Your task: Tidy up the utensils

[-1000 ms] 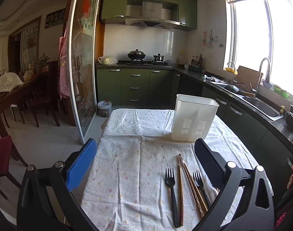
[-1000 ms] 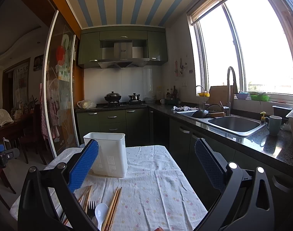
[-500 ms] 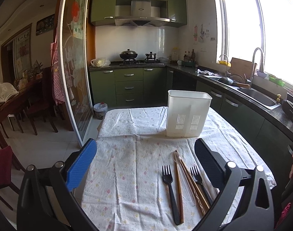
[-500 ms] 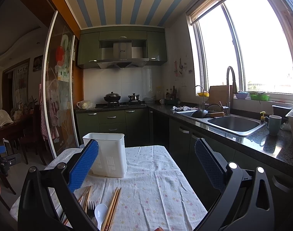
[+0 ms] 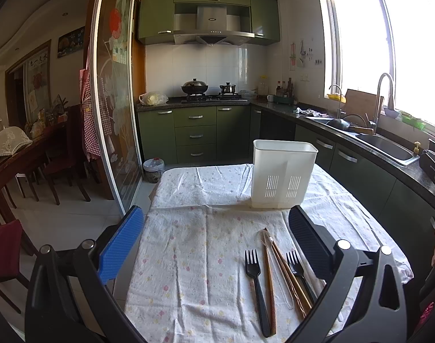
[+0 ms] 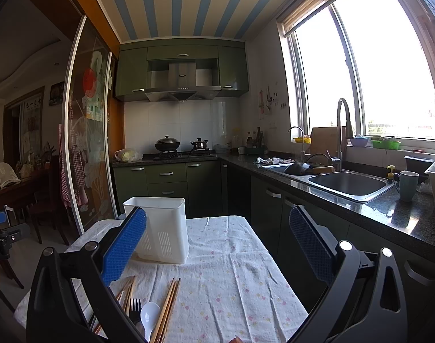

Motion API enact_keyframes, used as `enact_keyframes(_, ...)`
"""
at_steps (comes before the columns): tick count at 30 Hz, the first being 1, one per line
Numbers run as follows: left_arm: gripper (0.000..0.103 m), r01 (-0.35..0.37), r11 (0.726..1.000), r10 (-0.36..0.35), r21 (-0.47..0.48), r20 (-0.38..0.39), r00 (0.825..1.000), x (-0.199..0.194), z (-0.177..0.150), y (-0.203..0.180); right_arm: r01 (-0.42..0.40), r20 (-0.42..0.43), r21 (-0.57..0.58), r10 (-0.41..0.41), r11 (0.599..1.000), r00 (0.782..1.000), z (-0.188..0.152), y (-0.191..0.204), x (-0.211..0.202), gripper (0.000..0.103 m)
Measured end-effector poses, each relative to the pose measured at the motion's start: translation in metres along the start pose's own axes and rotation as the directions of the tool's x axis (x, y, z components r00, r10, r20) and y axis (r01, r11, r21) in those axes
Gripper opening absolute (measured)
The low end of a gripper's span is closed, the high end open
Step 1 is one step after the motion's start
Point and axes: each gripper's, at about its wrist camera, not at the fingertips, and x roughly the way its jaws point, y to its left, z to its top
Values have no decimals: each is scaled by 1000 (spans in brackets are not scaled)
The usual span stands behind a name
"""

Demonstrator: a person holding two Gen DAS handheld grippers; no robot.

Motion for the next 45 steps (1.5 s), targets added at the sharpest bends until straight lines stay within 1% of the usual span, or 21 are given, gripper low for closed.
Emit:
enact_keyframes(9,97,0,1000,0,2,-1,1000,0,0,0,0,-1,0,0,1000,1000,0,0,0,99)
enact_keyframes(18,97,28,1000,-28,-2,-26,999,4,-1,-1,-5,-3,-2,5,1000,1000,0,-1,0,99)
enact_keyframes(20,97,59,998,-59,-8,-51,997,8,-1,-2,-14,-11,-9,14,1000,1000,0,0,2,99)
enact_keyframes(22,97,84,996,-85,-12,-93,992,15,-1,-4,-36,-31,-25,35,999,999,0,2,5,99)
enact_keyframes(23,97,102,995,-103,-14,-121,987,20,-1,-6,-57,-52,-30,55,998,997,1,3,8,99)
enact_keyframes(24,97,123,992,-124,-21,-157,980,27,0,-7,-95,-89,-33,92,995,992,2,3,13,99)
enact_keyframes(25,97,141,989,-145,-34,-197,970,35,-2,-8,-136,-133,-29,132,990,982,2,4,19,99)
enact_keyframes(26,97,164,985,-173,-55,-242,955,44,-3,-7,-173,-192,-22,166,985,967,1,4,28,99)
enact_keyframes(27,97,189,978,-205,-82,-292,934,55,-4,-7,-210,-258,-11,200,978,945,-1,6,39,99)
enact_keyframes(28,97,209,972,-234,-110,-345,909,66,-5,-6,-238,-325,4,226,971,918,-3,7,50,99)
enact_keyframes(31,97,248,953,-303,-177,-461,834,94,-11,-5,-286,-502,67,280,956,818,-17,7,82,99)
enact_keyframes(35,97,245,935,-351,-258,-556,754,121,-20,-9,-310,-640,169,343,936,687,-36,3,112,99)
enact_keyframes(36,97,240,933,-355,-267,-583,730,127,-23,-11,-319,-664,197,365,927,652,-41,3,118,99)
enact_keyframes(37,97,243,932,-360,-268,-614,703,133,-27,-14,-326,-685,223,385,919,619,-45,3,123,99)
enact_keyframes(38,97,250,930,-366,-268,-642,673,139,-31,-19,-326,-703,240,395,914,591,-49,3,127,99)
enact_keyframes(39,97,253,928,-371,-272,-669,643,145,-35,-22,-326,-715,248,399,912,574,-52,3,130,99)
enact_keyframes(40,97,249,928,-373,-277,-697,613,151,-39,-26,-325,-724,248,398,913,564,-54,3,133,99)
enact_keyframes(41,97,243,927,-374,-285,-720,584,156,-44,-28,-324,-729,244,393,914,560,-56,4,134,99)
enact_keyframes(42,97,235,928,-372,-288,-740,560,162,-48,-30,-322,-732,242,390,915,558,-57,3,134,99)
enact_keyframes(43,96,223,932,-362,-286,-756,545,167,-52,-32,-321,-735,244,390,915,555,-57,3,134,99)
enact_keyframes(45,96,190,945,-327,-266,-779,535,176,-59,-34,-320,-736,244,389,916,554,-58,1,133,99)
